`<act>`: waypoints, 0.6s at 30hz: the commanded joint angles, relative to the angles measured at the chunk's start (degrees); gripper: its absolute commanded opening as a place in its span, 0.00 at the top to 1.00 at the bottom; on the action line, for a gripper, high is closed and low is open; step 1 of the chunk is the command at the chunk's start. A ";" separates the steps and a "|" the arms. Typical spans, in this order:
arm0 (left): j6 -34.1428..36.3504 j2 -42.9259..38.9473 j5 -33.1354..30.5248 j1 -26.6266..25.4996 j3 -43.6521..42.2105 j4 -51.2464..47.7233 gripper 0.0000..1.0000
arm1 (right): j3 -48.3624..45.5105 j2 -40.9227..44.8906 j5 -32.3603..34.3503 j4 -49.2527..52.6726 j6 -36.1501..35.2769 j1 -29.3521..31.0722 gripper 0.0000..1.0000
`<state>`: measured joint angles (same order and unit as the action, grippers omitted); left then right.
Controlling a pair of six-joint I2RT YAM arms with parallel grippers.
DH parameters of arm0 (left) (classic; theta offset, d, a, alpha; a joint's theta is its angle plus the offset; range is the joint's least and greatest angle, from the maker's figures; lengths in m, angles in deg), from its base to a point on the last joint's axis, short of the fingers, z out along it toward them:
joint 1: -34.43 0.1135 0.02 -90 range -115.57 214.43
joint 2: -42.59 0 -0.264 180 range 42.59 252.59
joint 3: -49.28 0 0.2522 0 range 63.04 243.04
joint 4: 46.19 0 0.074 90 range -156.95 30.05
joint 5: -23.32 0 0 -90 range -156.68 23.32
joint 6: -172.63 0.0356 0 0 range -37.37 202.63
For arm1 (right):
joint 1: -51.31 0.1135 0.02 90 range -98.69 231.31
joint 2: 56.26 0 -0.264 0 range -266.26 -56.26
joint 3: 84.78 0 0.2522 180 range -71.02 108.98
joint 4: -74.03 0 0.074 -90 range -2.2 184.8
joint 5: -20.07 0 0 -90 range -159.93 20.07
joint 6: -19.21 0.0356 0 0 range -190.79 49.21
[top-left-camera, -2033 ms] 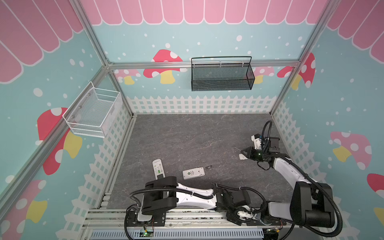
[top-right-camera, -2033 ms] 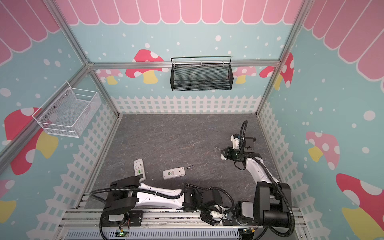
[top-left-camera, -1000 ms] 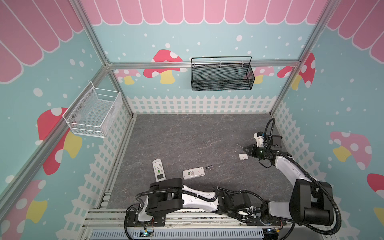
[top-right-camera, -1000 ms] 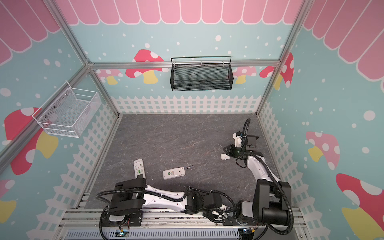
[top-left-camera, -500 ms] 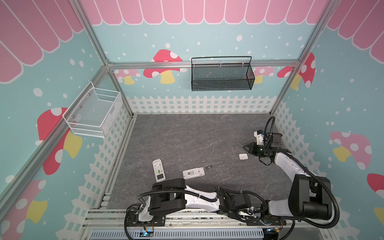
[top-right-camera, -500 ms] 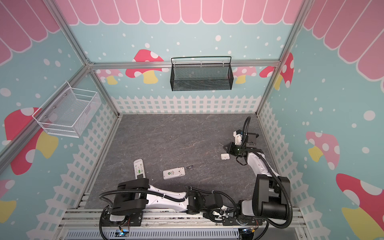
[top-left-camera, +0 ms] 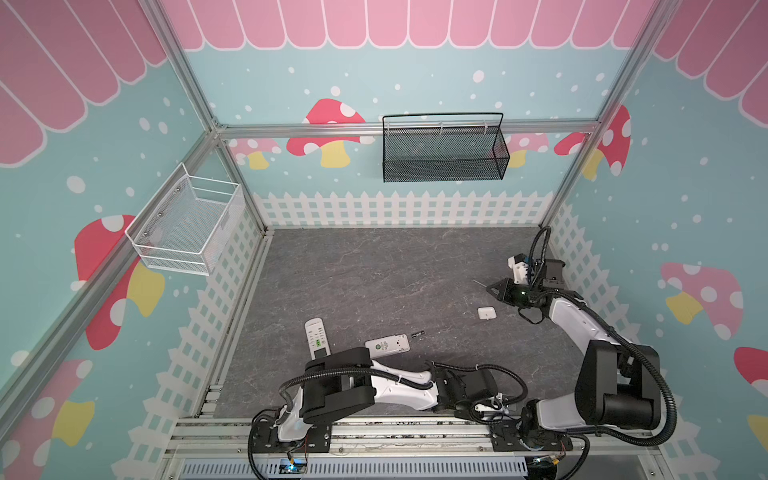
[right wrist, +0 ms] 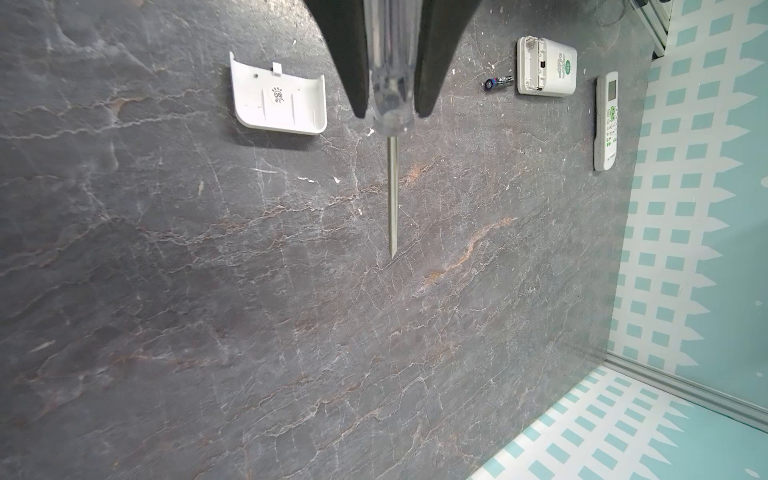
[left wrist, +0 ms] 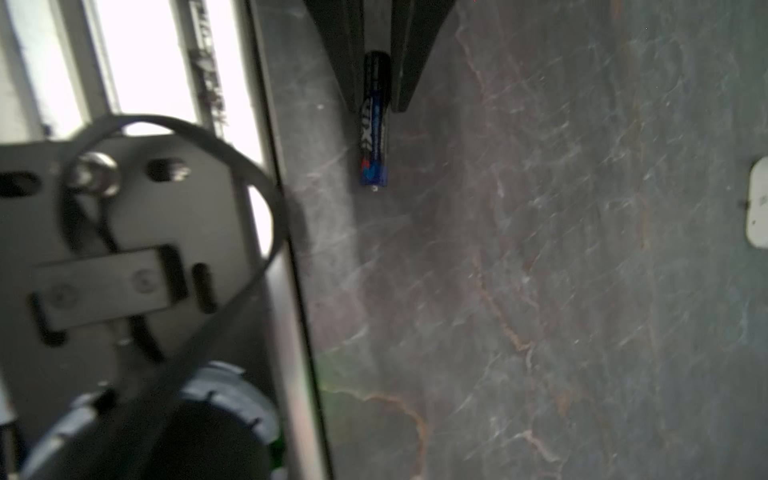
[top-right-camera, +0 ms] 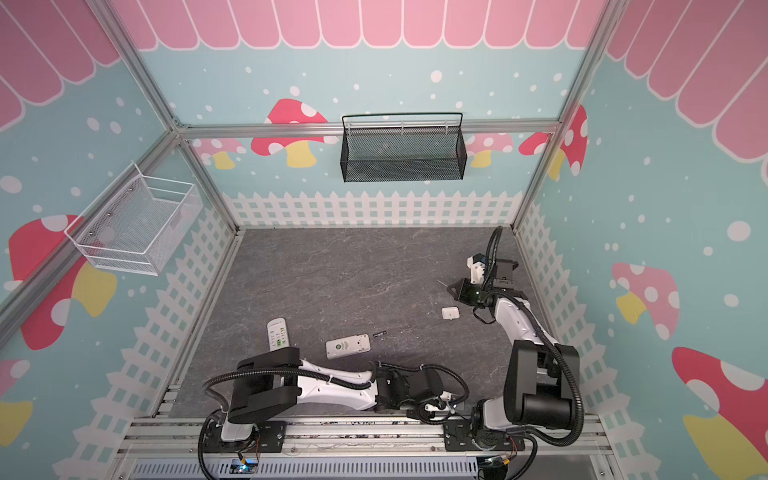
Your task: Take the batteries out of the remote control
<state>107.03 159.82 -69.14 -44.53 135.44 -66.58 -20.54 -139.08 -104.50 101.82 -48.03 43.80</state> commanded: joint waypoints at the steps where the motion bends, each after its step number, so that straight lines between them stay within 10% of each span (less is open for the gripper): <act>1: 0.42 -0.07 -0.53 1.70 -0.15 -0.06 0.94 | 1.13 -0.79 -0.94 -0.09 -0.32 -0.30 1.00; 6: 1.00 -1.07 -0.03 4.09 -0.42 -0.97 0.92 | 0.30 -0.42 -1.30 -1.36 0.18 -0.31 1.00; 12: 0.82 -3.39 2.84 7.49 2.71 -7.03 0.39 | -0.43 0.20 -2.37 -2.74 0.26 -0.31 1.00; 18: 2.69 -12.15 4.64 11.55 6.20 -16.50 0.26 | -3.37 0.37 -5.08 -6.93 1.94 -0.23 1.00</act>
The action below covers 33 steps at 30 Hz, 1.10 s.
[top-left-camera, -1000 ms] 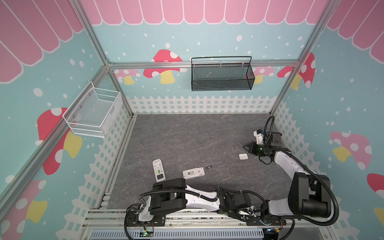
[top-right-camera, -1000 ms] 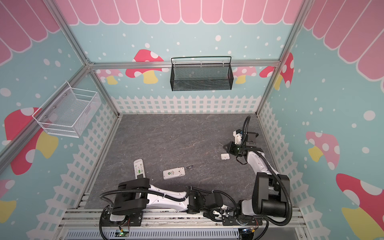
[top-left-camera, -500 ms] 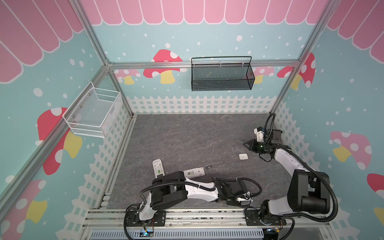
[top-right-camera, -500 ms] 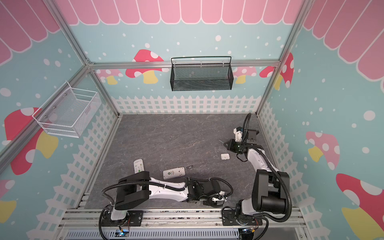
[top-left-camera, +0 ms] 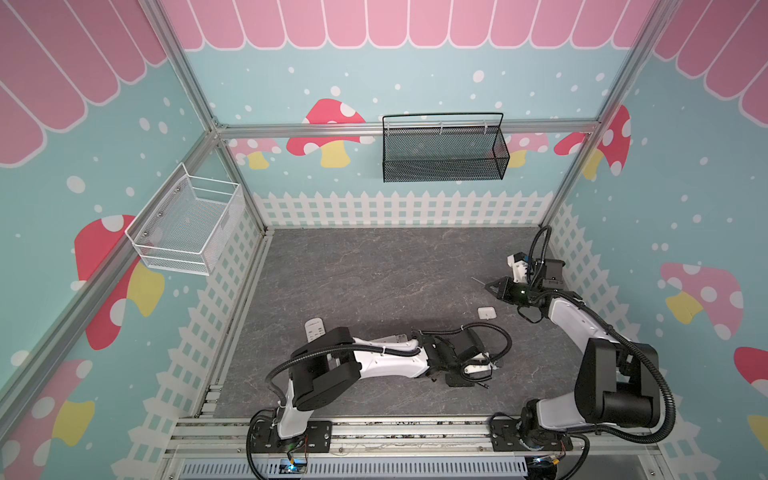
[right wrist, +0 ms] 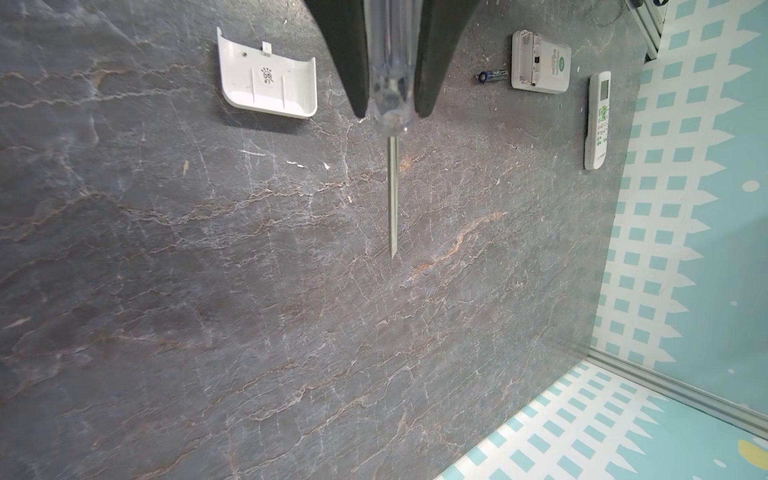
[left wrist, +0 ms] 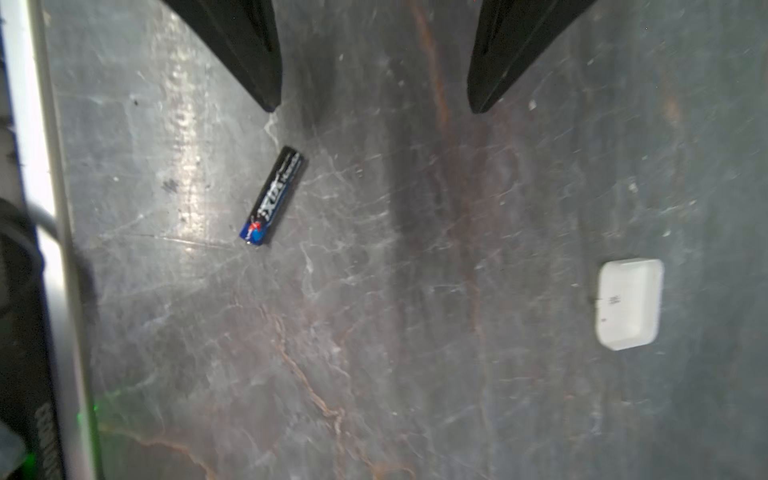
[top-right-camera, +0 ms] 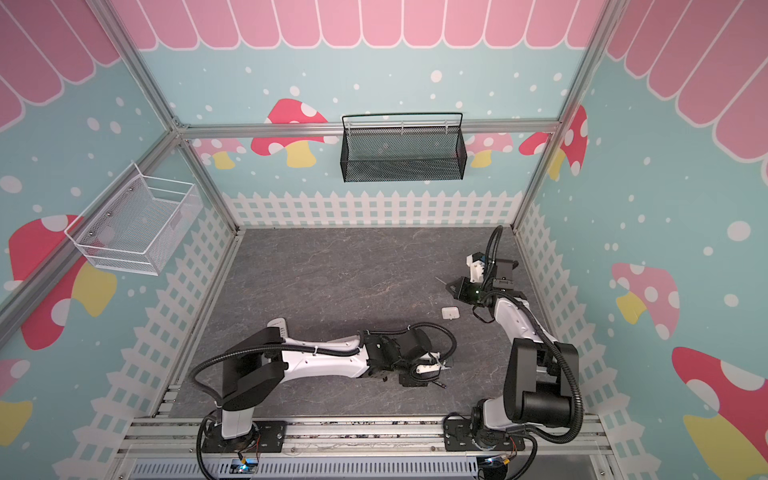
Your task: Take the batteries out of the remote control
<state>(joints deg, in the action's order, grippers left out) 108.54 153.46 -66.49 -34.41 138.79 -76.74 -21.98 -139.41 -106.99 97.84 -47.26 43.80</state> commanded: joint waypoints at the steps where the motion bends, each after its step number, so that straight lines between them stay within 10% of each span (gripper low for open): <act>1: 1.62 -7.02 2.14 2.50 3.63 -9.03 0.24 | -2.71 0.56 -2.98 -4.18 1.78 -0.14 1.00; 27: 17.25 -35.70 -3.18 43.32 -16.42 -30.58 0.02 | -0.73 -22.07 -5.35 -23.08 1.54 0.74 0.93; 33: 8.15 -36.51 -3.26 53.24 -16.26 -32.49 0.01 | 1.05 -25.17 -5.20 -22.63 -0.84 0.70 0.91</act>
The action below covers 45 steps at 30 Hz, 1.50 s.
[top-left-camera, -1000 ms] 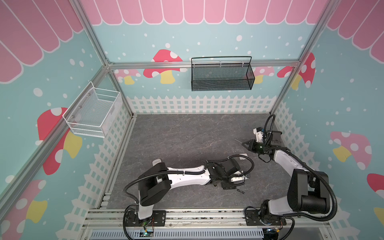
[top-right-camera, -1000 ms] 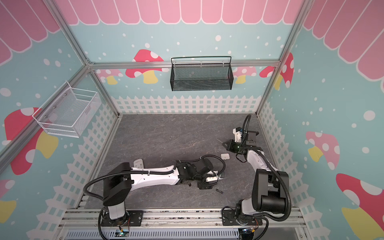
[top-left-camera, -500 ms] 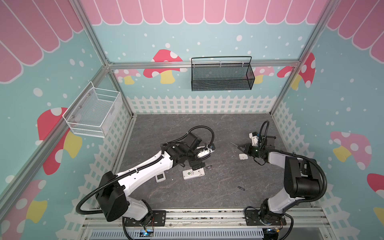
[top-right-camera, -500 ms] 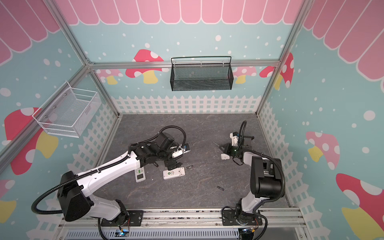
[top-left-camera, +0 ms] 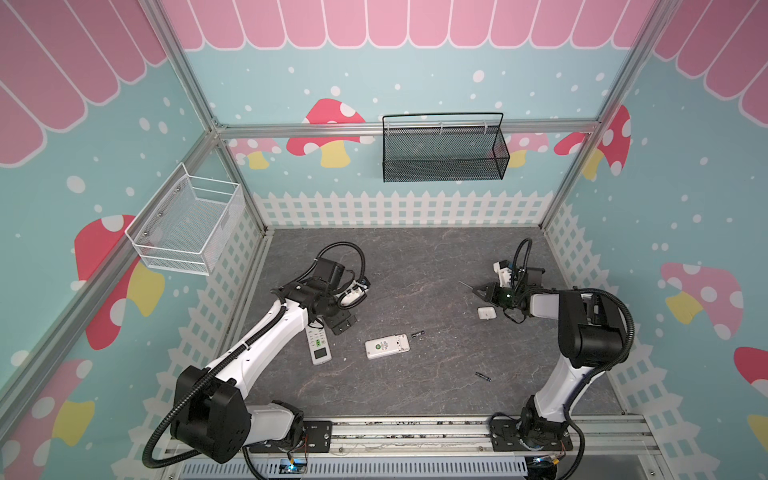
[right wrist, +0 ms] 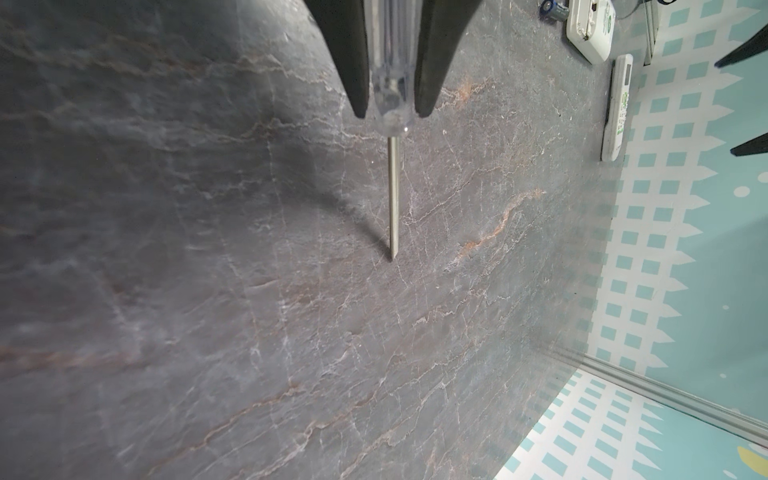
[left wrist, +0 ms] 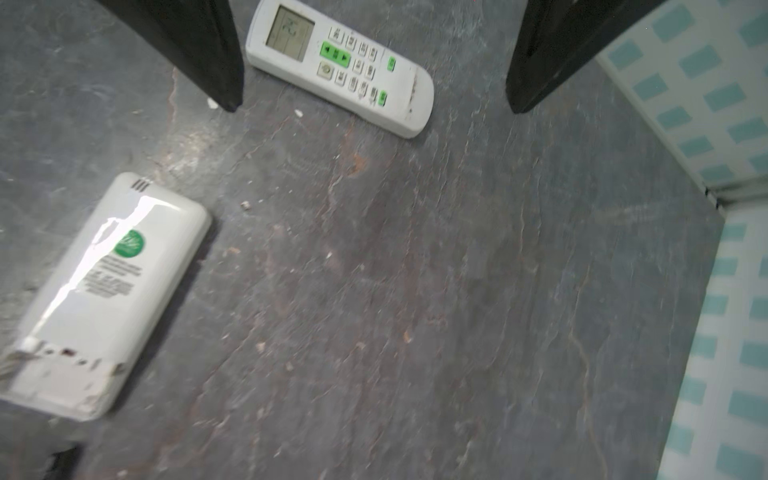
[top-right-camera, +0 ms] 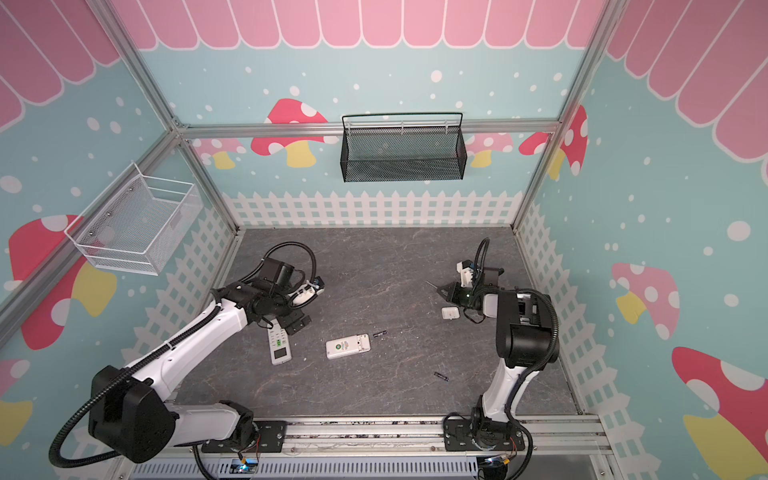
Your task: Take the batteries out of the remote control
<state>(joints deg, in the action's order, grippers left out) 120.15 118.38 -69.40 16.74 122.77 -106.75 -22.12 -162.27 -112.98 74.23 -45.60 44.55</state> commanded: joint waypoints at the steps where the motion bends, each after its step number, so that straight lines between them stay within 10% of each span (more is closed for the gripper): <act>1: -4.97 -1.70 -0.03 2.97 -0.82 -2.27 0.01 | 1.73 -2.35 1.34 1.44 -3.13 -0.13 0.89; 20: -4.90 -3.72 9.88 8.55 -8.42 1.92 0.01 | 5.82 -5.65 5.67 5.41 -8.12 -0.26 0.66; 29: 0.33 1.07 14.52 -7.10 -4.85 0.77 0.01 | 5.06 1.20 6.41 7.06 -8.53 -0.13 0.53; 45: -5.27 17.99 11.28 -18.00 2.00 4.17 0.01 | -6.59 32.35 12.67 11.39 -9.48 0.16 0.27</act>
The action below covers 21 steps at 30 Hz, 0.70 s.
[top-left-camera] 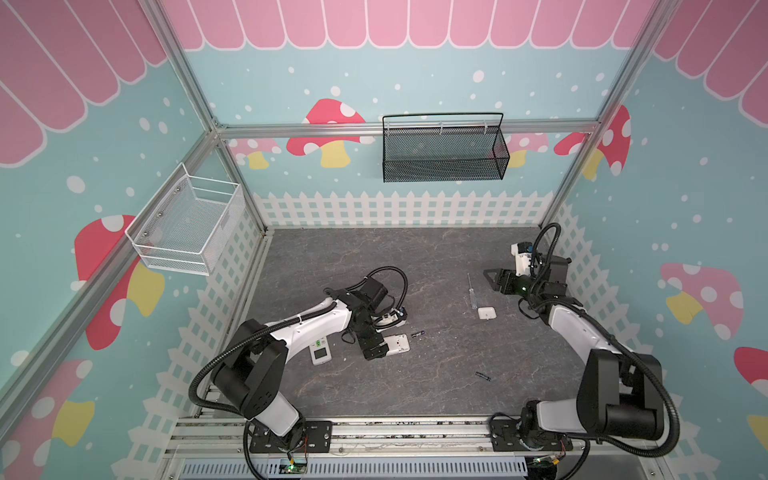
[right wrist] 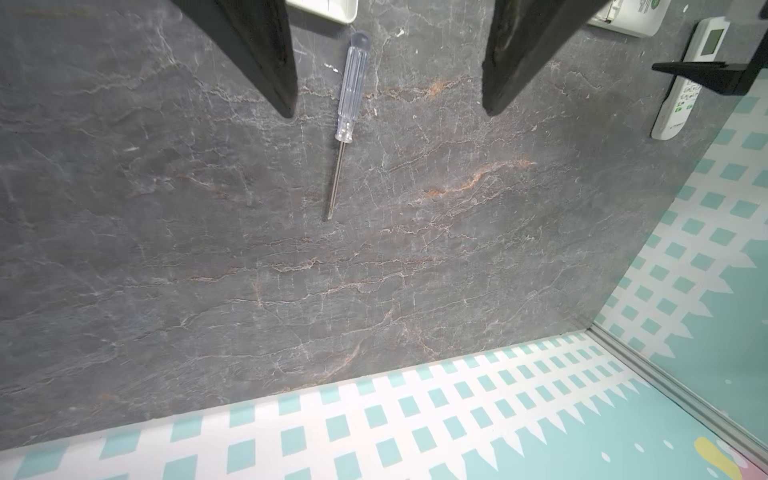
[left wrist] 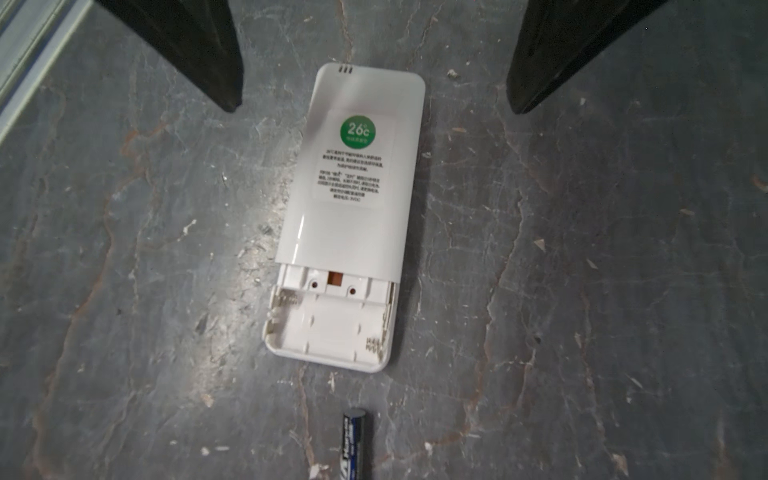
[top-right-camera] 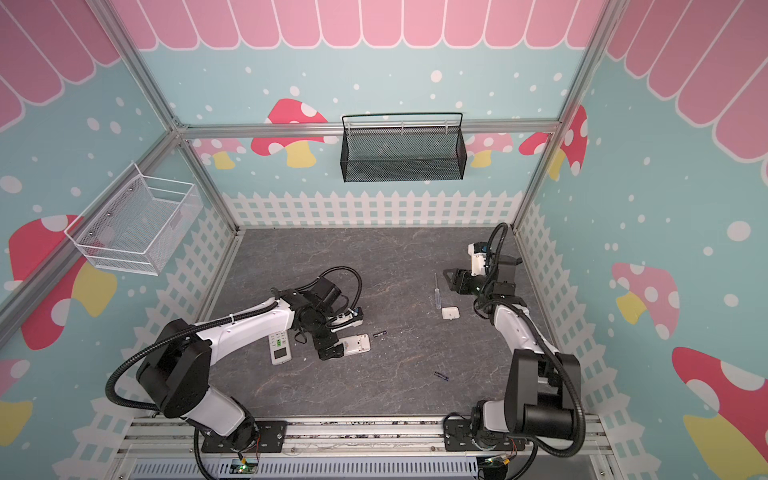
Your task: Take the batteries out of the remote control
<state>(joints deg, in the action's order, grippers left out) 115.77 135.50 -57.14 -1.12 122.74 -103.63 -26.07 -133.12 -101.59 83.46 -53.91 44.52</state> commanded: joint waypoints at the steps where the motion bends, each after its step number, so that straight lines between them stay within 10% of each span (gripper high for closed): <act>1: -0.89 1.32 -0.75 -0.18 1.96 1.91 0.01 | -3.96 5.38 2.03 1.78 -1.55 0.19 0.26; 14: -0.16 10.38 -1.72 -4.18 3.62 2.91 0.05 | -14.51 26.35 13.67 3.40 -5.28 0.11 0.11; 21: -2.57 11.90 -3.62 -4.17 5.04 2.22 0.30 | -14.94 26.16 14.96 3.10 -5.19 0.13 0.11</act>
<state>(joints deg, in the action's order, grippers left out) 113.85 146.64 -60.03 -5.14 127.68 -101.01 -41.00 -106.65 -88.47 86.25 -57.88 44.57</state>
